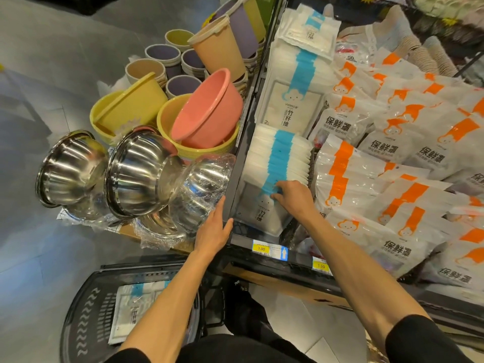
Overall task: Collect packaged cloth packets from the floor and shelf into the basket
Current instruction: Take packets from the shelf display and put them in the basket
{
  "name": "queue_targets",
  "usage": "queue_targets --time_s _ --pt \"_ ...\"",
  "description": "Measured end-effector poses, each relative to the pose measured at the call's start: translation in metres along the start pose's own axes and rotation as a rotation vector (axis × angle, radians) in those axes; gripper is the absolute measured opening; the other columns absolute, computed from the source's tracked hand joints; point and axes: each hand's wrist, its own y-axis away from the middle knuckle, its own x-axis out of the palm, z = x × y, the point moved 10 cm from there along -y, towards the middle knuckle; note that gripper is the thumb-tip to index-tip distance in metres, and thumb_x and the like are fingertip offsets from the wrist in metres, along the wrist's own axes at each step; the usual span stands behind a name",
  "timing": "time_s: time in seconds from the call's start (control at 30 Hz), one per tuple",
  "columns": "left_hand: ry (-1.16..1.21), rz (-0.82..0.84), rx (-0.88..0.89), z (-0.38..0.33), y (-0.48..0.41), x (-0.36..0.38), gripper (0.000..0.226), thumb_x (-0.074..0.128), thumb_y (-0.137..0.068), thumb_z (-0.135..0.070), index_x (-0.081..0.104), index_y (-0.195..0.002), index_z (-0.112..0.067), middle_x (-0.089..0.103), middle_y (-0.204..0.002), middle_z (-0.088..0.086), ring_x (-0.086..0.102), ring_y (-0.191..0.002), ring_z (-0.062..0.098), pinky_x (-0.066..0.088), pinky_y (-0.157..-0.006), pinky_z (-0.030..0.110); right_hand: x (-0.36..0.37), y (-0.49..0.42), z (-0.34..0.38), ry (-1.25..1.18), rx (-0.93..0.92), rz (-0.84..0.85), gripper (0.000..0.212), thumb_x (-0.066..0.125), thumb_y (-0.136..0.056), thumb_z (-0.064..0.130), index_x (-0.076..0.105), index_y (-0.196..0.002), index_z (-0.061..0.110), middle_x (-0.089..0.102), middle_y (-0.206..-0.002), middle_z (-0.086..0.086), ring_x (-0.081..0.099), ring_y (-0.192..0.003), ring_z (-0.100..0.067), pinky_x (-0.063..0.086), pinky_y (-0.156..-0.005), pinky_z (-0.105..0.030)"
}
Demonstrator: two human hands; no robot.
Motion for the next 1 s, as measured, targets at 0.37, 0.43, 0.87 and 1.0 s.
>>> queue_targets --time_s 0.37,0.43,0.87,1.0 --pt "-0.362 0.266 0.120 -0.028 -0.005 -0.036 0.052 0.049 -0.102 -0.042 0.041 -0.147 -0.015 0.051 -0.142 0.011 0.053 -0.126 0.028 0.049 -0.098 0.045 -0.018 0.032 0.014 0.086 0.019 -0.002 0.047 0.061 -0.091 0.029 0.049 -0.134 0.014 0.055 -0.123 -0.012 0.056 -0.104 -0.029 0.053 -0.080 -0.042" --pt "-0.450 0.261 0.170 -0.041 0.000 -0.052 0.046 0.051 -0.101 -0.040 0.050 -0.139 -0.015 0.057 -0.137 0.008 0.057 -0.121 0.027 0.051 -0.093 0.044 -0.022 0.043 0.019 0.132 0.033 -0.004 0.049 0.060 -0.091 0.028 0.048 -0.136 0.012 0.053 -0.126 -0.014 0.056 -0.107 -0.032 0.053 -0.083 -0.042" --pt "-0.831 0.038 0.267 -0.087 0.060 -0.130 0.047 0.050 -0.100 -0.040 0.047 -0.142 -0.020 0.048 -0.147 0.011 0.044 -0.135 0.033 0.036 -0.108 0.052 -0.027 0.116 0.071 0.179 0.018 0.138 0.055 0.060 -0.093 0.039 0.047 -0.141 0.014 0.048 -0.139 -0.015 0.046 -0.125 -0.034 0.046 -0.100 -0.048" --pt "-0.828 -0.014 0.261 -0.082 0.085 -0.140 0.048 0.050 -0.099 -0.040 0.046 -0.142 -0.019 0.046 -0.148 0.010 0.043 -0.135 0.033 0.037 -0.107 0.052 -0.034 0.135 0.090 0.197 -0.016 0.133 0.060 0.062 -0.092 0.042 0.045 -0.144 0.016 0.048 -0.140 -0.014 0.048 -0.125 -0.035 0.046 -0.101 -0.047"
